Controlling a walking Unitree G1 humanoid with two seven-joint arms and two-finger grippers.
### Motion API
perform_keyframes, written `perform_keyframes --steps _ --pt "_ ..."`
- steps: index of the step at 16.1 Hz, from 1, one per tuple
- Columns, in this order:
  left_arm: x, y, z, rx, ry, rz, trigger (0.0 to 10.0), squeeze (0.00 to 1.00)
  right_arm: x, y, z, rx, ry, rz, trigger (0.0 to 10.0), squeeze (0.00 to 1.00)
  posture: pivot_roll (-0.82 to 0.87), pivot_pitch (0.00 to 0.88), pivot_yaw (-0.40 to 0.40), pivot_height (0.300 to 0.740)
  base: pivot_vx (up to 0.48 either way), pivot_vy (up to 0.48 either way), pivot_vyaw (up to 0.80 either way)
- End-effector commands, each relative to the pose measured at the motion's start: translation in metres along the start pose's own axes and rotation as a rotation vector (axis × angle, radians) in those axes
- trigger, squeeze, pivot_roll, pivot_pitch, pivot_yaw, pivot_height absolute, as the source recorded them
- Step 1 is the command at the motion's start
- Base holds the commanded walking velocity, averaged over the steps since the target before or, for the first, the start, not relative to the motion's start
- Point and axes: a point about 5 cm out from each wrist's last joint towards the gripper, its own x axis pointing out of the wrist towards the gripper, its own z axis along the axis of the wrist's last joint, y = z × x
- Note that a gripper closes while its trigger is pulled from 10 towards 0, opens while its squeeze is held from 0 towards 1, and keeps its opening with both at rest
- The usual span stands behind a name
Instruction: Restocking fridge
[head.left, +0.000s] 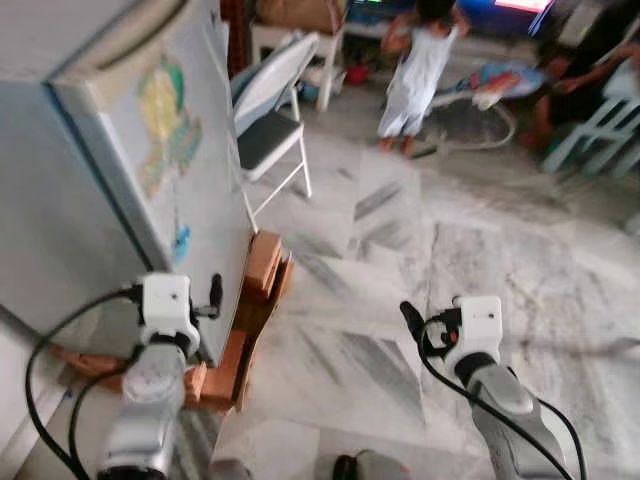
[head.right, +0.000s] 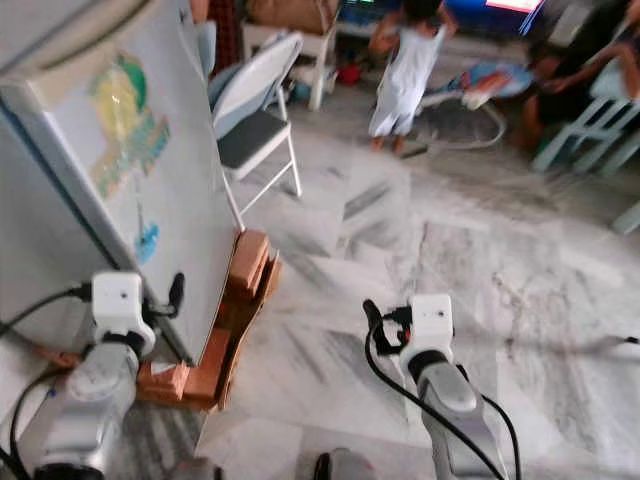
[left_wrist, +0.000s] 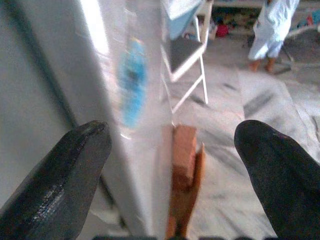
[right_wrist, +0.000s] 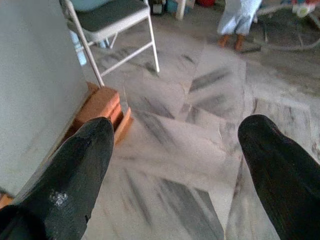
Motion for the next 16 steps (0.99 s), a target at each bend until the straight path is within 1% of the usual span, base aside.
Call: perform_keyframes --steps 1,4,7,8,10,13,16 --pt "-0.003 0.005 -0.005 0.002 0.024 0.010 10.0 0.00 0.001 0.004 0.000 -0.002 0.002 0.017 10.0 0.00 0.08 0.106 -0.083 0.740 0.000 0.000 0.00" --pt "-0.002 0.006 -0.005 0.010 0.024 0.010 10.0 0.00 0.000 0.006 -0.002 -0.002 0.017 0.024 10.0 0.00 0.08 0.107 -0.083 0.740 0.000 0.000 0.00" --pt "0.010 0.008 0.001 0.028 0.009 0.010 10.0 0.00 -0.007 0.016 -0.023 0.000 0.165 0.131 10.0 0.00 0.08 0.112 -0.085 0.740 0.000 0.000 0.00" --pt "0.014 0.008 0.003 0.030 0.002 0.010 10.0 0.00 -0.009 0.017 -0.028 -0.005 0.192 0.148 10.0 0.00 0.07 0.113 -0.086 0.740 0.000 0.000 0.00" --pt "0.028 0.008 0.015 0.023 -0.037 -0.013 10.0 0.00 -0.014 0.021 -0.035 -0.002 0.250 0.202 10.0 0.00 0.07 0.114 -0.086 0.740 0.000 0.000 0.00" --pt "0.038 0.007 0.025 0.027 -0.071 -0.029 10.0 0.00 -0.016 0.022 -0.036 -0.007 0.272 0.224 10.0 0.00 0.06 0.118 -0.087 0.740 0.000 0.000 0.00" --pt "0.043 0.007 0.031 0.025 -0.089 -0.041 10.0 0.00 -0.017 0.021 -0.036 -0.011 0.277 0.227 10.0 0.00 0.06 0.119 -0.092 0.740 0.000 0.000 0.00"
